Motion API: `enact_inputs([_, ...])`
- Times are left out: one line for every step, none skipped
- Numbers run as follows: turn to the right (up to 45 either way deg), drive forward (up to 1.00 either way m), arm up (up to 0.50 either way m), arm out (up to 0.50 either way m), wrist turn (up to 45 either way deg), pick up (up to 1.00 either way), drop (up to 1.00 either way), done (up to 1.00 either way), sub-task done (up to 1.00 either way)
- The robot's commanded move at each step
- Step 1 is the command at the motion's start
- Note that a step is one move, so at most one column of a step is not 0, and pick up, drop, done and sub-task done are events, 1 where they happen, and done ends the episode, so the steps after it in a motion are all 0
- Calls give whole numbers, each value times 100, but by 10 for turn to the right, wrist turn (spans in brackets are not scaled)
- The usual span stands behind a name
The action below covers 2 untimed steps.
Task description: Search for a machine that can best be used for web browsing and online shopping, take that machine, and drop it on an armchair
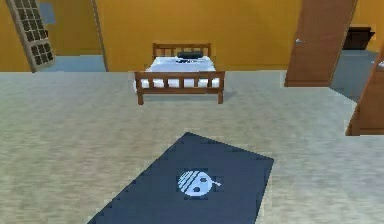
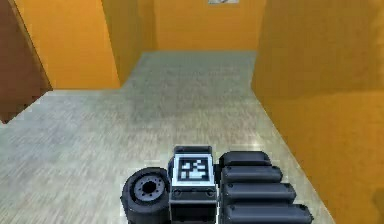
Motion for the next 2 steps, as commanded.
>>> enact_inputs([450,0,0,0,0,0,0,0,0])
enact_inputs([450,0,0,0,0,0,0,0,0])
